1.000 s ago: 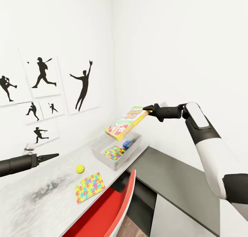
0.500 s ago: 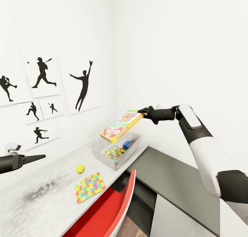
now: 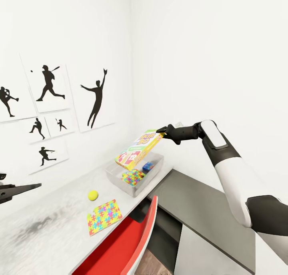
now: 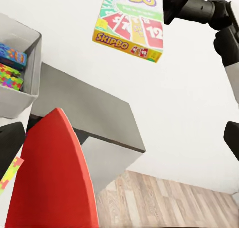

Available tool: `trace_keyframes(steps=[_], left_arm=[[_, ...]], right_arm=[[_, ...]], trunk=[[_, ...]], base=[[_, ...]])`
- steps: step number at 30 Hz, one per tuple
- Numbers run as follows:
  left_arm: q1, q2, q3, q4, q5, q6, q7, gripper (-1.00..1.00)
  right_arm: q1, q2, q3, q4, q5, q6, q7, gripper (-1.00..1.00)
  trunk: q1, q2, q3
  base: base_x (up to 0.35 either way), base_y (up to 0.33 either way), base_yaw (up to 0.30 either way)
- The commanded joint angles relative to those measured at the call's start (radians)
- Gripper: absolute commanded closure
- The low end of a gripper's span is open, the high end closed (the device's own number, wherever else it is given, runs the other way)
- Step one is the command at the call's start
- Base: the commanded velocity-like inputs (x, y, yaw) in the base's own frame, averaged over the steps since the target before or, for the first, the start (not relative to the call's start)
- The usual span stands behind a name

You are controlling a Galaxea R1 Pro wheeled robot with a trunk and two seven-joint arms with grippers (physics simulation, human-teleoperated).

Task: Put all the toys in the child's room - the three board games (two on the bed and one on the table), the two jigsaw puzzles on the table, and the tennis ball on the table - inside the toy box on the table in the child's room.

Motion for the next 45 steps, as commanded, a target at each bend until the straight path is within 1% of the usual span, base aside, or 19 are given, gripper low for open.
trace_keyframes(steps=[1,4,10,12,15,20,45], left_arm=[[0.008,0.003,0.006,0.001,-0.002,0.004,-0.004,-1.0],[0.02,0.006,0.019,-0.002,-0.002,-0.004,-0.004,-1.0],[0.025,0.011,0.03,-0.011,-0.001,-0.003,-0.004,-1.0],[0.03,0.012,0.032,-0.027,-0.001,0.0,-0.004,-1.0],[0.053,0.015,0.043,-0.072,0.003,0.007,-0.004,-1.0],[0.063,0.015,0.054,-0.089,0.002,0.013,-0.004,-1.0],[0.066,0.014,0.057,-0.09,0.0,0.006,-0.004,-1.0]], right_arm=[[-0.001,-0.001,0.003,-0.001,-0.009,0.0,-0.009,1.0],[-0.001,0.0,0.003,-0.001,-0.008,0.0,-0.01,1.0],[-0.001,0.002,0.002,0.0,-0.007,0.0,-0.01,1.0],[-0.001,0.001,0.001,0.0,-0.007,0.0,-0.01,1.0],[-0.001,0.002,0.001,0.0,-0.007,0.0,-0.01,1.0],[-0.001,0.001,0.002,0.0,-0.007,0.0,-0.009,1.0],[-0.03,0.001,0.004,-0.002,-0.006,0.0,-0.008,1.0]], trunk=[[0.0,-0.002,-0.003],[0.0,-0.002,-0.008],[0.0,-0.002,-0.018],[0.0,-0.002,-0.021],[0.0,-0.002,-0.026],[0.0,-0.002,-0.034],[0.0,-0.002,-0.076]], base=[[0.0,0.0,0.0],[0.0,0.0,0.0],[0.0,0.0,0.0],[0.0,0.0,0.0],[0.0,0.0,0.0],[0.0,0.0,0.0],[0.0,0.0,0.0]])
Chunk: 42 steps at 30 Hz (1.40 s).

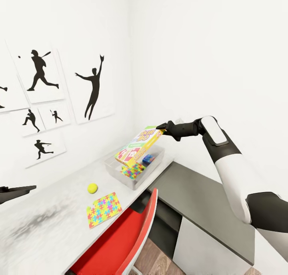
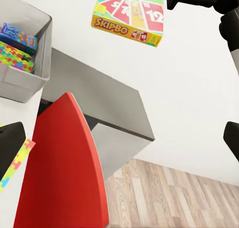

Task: Put all the toys in the child's room - the three board games (two on the bed and one on the table), the two jigsaw puzzles on the table, and the tennis ball on the table - inside the toy box on the table in the child's room.

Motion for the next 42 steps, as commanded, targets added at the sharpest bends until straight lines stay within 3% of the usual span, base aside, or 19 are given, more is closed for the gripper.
trace_keyframes(steps=[1,26,31,42], left_arm=[[-0.001,0.0,0.0,0.0,-0.001,0.01,-0.004,-1.0],[0.0,-0.003,0.0,0.0,-0.001,0.006,-0.004,-1.0],[0.0,-0.005,0.0,0.0,-0.001,0.005,-0.004,-1.0],[0.0,-0.007,0.0,0.0,0.002,0.005,-0.004,-1.0]], right_arm=[[-0.001,-0.001,0.003,-0.001,-0.011,0.0,-0.009,1.0],[-0.003,-0.002,0.008,-0.015,-0.011,0.0,-0.008,1.0],[-0.003,-0.013,0.008,-0.026,-0.012,0.0,-0.008,1.0],[-0.018,-0.003,0.008,-0.05,-0.013,0.0,-0.003,1.0]], trunk=[[0.001,-0.002,-0.004],[0.001,-0.002,-0.045],[0.001,-0.002,-0.054],[0.001,-0.002,-0.072]], base=[[0.0,0.0,0.0],[0.0,0.0,0.0],[0.0,0.0,0.0],[0.0,0.0,0.0]])
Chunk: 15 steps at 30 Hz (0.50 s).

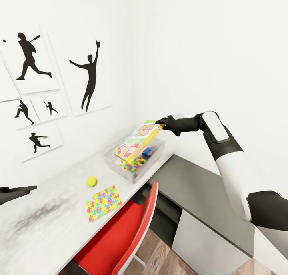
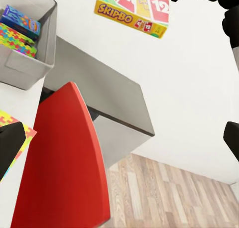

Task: Put all the toys in the child's room - the three board games (two on the bed and one on the table), the two jigsaw puzzles on the table, and the tennis ball on the table - inside the toy box on the table in the child's room.

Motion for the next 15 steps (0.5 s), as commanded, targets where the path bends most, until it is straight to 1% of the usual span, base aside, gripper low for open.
trace_keyframes(steps=[1,5,13,15], left_arm=[[-0.001,0.0,0.0,0.0,0.0,0.011,-0.004,-1.0],[-0.001,0.0,0.0,0.0,0.0,0.011,-0.004,-1.0],[-0.001,-0.001,-0.001,0.001,-0.001,0.011,-0.004,-1.0],[-0.001,-0.002,-0.001,0.001,-0.001,0.01,-0.004,-1.0]], right_arm=[[-0.002,0.001,0.003,-0.001,-0.01,0.0,-0.009,1.0],[-0.007,0.012,0.004,-0.002,-0.009,0.0,-0.008,1.0],[-0.009,0.024,0.006,-0.002,-0.009,0.0,-0.008,1.0],[-0.009,0.025,0.012,-0.002,-0.009,0.0,-0.008,1.0]], trunk=[[0.0,-0.002,-0.004],[0.0,-0.002,-0.01],[0.0,-0.002,-0.024],[0.0,-0.002,-0.027]], base=[[0.0,0.0,0.0],[0.0,0.0,0.0],[0.0,0.0,0.0],[0.0,0.0,0.0]])
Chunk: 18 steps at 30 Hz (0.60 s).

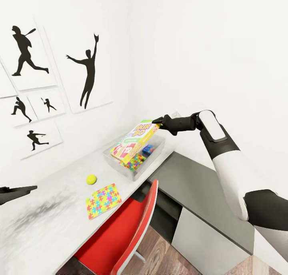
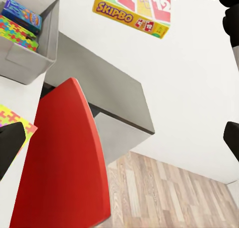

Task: Put all the toys in the child's room - the three board games (two on the bed and one on the table), the two jigsaw puzzles on the table, and the tennis ball on the table - inside the toy box on the table in the child's room.

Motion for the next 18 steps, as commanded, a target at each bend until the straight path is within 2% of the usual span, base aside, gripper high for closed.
trace_keyframes(steps=[1,5,18], left_arm=[[-0.001,0.0,-0.001,0.0,-0.001,0.009,-0.004,-1.0],[-0.001,-0.001,-0.003,0.0,-0.001,0.004,-0.004,-1.0],[-0.001,-0.002,-0.005,-0.001,-0.001,0.002,-0.004,-1.0]], right_arm=[[-0.001,-0.001,0.013,-0.001,-0.011,0.0,-0.009,1.0],[-0.001,-0.001,0.027,-0.001,-0.01,0.0,-0.009,1.0],[-0.001,0.0,0.031,0.0,-0.01,0.0,-0.009,1.0]], trunk=[[0.0,-0.002,-0.004],[0.0,-0.002,-0.01],[0.0,-0.002,-0.032]], base=[[0.0,0.0,0.0],[0.0,0.0,0.0],[0.0,0.0,0.0]])
